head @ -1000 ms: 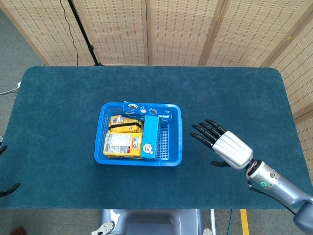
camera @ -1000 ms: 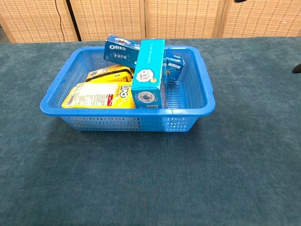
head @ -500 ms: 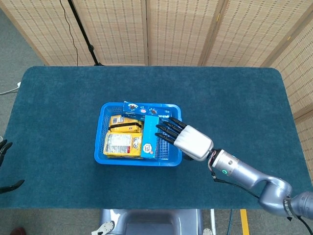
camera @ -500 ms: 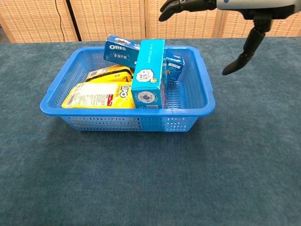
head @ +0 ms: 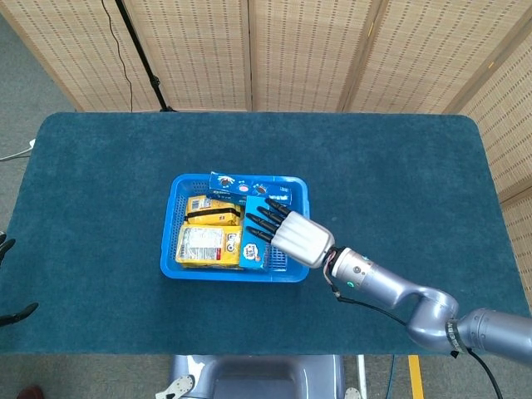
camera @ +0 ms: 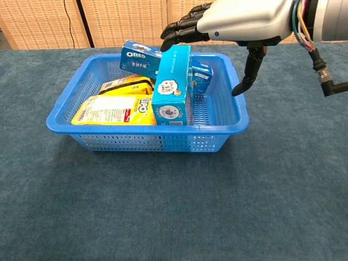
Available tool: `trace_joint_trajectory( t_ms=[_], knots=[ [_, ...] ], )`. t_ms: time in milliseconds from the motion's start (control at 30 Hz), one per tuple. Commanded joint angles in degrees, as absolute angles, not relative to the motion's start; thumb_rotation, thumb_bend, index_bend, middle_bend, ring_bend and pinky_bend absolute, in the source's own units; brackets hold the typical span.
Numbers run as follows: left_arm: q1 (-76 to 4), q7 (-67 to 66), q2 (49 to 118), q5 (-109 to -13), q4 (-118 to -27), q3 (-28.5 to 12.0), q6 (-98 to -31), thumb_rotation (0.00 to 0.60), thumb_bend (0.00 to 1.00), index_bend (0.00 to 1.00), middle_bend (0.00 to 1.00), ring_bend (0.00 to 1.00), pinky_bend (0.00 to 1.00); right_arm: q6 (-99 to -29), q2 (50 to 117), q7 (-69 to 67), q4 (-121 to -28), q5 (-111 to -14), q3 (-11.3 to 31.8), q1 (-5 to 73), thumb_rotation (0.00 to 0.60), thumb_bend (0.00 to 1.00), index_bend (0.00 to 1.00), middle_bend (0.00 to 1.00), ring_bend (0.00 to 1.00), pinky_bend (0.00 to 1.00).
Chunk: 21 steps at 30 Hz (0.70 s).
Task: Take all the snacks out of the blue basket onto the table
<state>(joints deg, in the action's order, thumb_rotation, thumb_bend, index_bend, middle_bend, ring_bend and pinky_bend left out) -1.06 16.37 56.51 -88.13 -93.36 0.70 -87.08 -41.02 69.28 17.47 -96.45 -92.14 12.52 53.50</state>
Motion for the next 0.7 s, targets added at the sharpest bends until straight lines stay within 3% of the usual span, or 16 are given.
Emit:
trace_joint_trajectory(
  t_ms=[33, 467, 700],
  knots=[
    [-1.03, 16.31, 56.54, -88.26, -93.34, 0.76, -87.07, 0.600, 0.02, 0.00, 0.00, 0.00, 0.00, -39.42, 70.70, 22.52, -96.89, -89.20, 13.39, 55.44, 0.600, 0.00, 0.10, 0.00, 0.00, 0.02],
    [-1.06, 17.24, 56.51, -88.07, -92.63, 0.56, -86.82, 0.600, 0.02, 0.00, 0.00, 0.00, 0.00, -36.84, 76.36, 38.68, -94.49, -76.30, 12.74, 60.16, 0.600, 0.00, 0.12, 0.00, 0.00, 0.05],
    [-1.19, 18.08, 56.35, -87.77, -92.36, 0.42, -86.43, 0.600, 0.02, 0.00, 0.00, 0.00, 0.00, -38.02, 78.00, 45.24, -94.28, -73.09, 10.90, 61.74, 0.600, 0.00, 0.22, 0.06, 0.01, 0.14]
  ],
)
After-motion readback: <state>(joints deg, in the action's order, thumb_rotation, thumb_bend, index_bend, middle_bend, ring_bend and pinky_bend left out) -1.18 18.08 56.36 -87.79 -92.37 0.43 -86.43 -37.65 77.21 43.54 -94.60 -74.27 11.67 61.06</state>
